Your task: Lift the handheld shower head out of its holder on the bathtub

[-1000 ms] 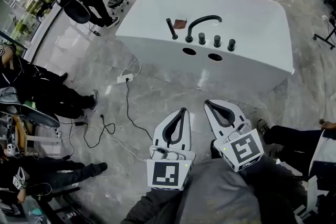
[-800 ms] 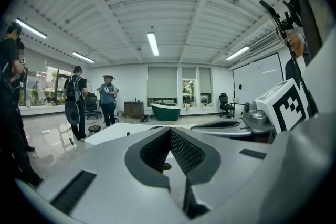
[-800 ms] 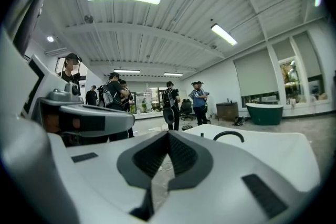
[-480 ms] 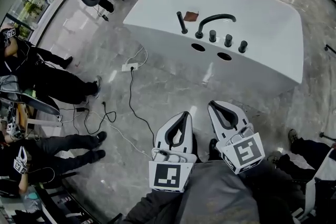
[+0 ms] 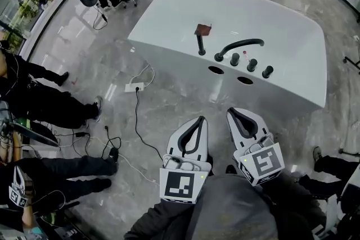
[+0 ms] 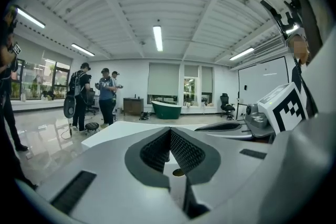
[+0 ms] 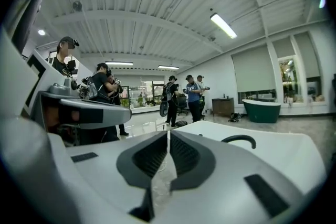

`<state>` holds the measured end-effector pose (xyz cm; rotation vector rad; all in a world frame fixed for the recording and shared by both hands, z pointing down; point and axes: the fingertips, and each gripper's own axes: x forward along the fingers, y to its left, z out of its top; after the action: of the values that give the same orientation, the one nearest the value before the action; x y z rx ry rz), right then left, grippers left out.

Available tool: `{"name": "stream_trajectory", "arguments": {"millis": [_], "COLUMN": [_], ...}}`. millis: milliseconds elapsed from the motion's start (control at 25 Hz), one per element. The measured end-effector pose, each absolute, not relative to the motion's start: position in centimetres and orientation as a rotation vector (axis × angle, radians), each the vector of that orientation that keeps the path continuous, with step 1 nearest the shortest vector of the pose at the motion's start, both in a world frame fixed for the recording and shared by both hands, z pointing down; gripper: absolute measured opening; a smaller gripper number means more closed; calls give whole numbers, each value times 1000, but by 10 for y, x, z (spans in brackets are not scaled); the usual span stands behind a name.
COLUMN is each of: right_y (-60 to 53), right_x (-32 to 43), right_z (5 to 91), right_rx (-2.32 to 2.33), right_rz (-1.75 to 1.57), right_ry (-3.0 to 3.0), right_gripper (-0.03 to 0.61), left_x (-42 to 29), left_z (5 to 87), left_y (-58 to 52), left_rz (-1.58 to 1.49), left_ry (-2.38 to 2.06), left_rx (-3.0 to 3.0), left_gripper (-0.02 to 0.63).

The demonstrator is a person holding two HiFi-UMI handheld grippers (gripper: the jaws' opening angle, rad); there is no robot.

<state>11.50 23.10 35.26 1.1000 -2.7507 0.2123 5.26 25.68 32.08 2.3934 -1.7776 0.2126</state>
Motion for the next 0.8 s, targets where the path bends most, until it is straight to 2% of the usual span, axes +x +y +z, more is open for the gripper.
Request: {"name": "stream_trajectory", "arguments": {"millis": [360, 800], "right_y": [167, 128], "right_x": [64, 55], "right_z": [350, 348], "right_rx": [1212, 1296], "right_rz": [214, 225], "right_ry": [-2677, -2629], "right_gripper": [5, 5], "left_x": [-3, -19], "left_z": [319, 329], "left_y": [189, 148], "left_rz": [184, 208], "left_ry": [-1682, -1605], "left_rx": [2448, 2449], "left_gripper": [3, 3]}}
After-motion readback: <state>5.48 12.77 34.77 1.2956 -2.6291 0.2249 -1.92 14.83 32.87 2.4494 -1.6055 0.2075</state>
